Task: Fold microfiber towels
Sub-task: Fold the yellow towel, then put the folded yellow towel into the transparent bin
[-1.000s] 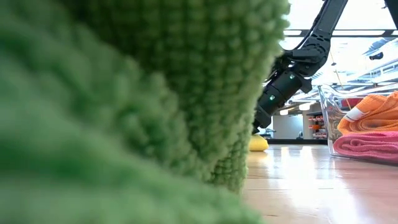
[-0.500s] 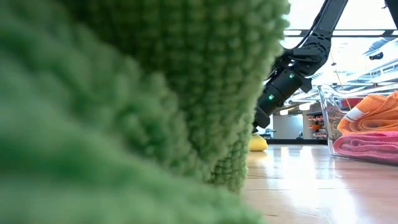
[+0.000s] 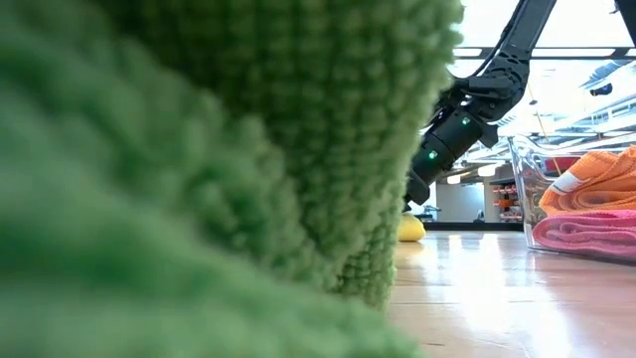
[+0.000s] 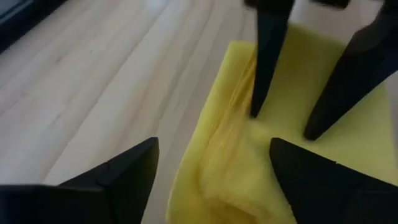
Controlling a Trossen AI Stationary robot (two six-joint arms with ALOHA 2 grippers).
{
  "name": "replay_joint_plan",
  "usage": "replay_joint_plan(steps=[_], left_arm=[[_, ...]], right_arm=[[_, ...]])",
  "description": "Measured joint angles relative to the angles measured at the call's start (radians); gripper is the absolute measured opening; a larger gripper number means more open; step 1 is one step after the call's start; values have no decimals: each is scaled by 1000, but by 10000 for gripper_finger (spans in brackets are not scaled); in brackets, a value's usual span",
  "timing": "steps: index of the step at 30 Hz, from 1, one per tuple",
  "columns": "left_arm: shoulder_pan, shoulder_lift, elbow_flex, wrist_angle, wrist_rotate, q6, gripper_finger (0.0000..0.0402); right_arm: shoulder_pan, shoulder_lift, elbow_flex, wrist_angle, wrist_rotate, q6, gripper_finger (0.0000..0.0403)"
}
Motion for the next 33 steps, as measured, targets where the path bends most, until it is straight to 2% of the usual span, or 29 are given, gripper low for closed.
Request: replay_joint_plan(steps=[8,16,19,23,28,31,33], left_arm=[[47,0,-2,-31,8,6,310],[113,24,1,-69,189,-63,290],[111,25,1,-74,196,-62,274],[108,26,1,-77,199,-53,221],[104,27,1,-79,217,-52,113],[102,24,0,-76,222,-50,46],[93,16,-1,-80,224,-49,29]], right_arm=[[0,0,0,2,1,0,161],[0,0,1,3,-42,-56,161],[0,0,1,6,-42,-56,161],[0,-8,5,8,-30,-52,161],[-19,-80,24,10,-23,17,161],[-43,-118,24,-2,-33,-8,164],[-62,-125,24,1,-70,-27,175]])
